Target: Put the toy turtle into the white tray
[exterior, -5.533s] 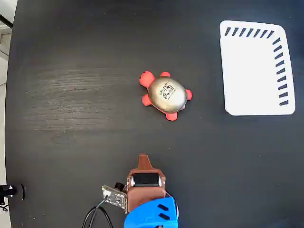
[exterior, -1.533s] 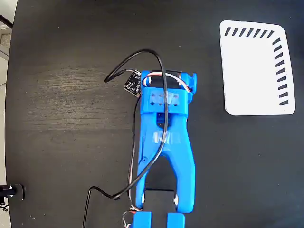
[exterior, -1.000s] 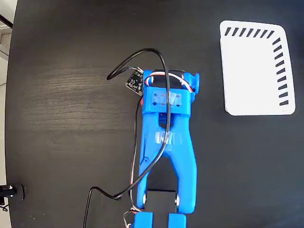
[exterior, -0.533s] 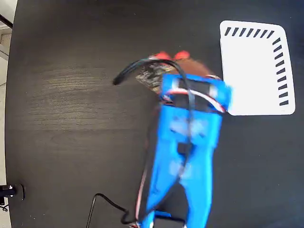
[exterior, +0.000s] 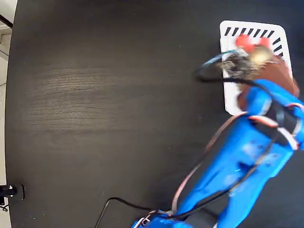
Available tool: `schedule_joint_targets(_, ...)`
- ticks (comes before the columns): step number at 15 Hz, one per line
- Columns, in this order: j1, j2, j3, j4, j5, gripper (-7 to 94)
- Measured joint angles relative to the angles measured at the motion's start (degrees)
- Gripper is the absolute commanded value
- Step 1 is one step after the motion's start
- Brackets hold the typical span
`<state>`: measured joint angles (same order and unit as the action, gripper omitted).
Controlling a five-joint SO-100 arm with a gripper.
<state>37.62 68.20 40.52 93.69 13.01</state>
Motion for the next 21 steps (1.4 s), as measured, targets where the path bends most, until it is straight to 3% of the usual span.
schedule_joint_targets(8, 0.8, -22.9, -14.9, 0.1, -0.8, 0)
schedule_joint_targets(11, 0.4, -26.6, -15.9, 0.0, -0.3, 24)
schedule_joint_targets(12, 0.2, -26.9, -16.0, -0.6, -0.4, 39)
schedule_joint_targets(13, -0.2, -26.9, -16.0, -1.6, -0.8, 45)
schedule_joint_targets(15, -0.3, -27.4, -15.6, -2.1, -1.7, 53)
schedule_joint_targets(21, -0.3, -27.4, -12.7, -2.1, -2.8, 53)
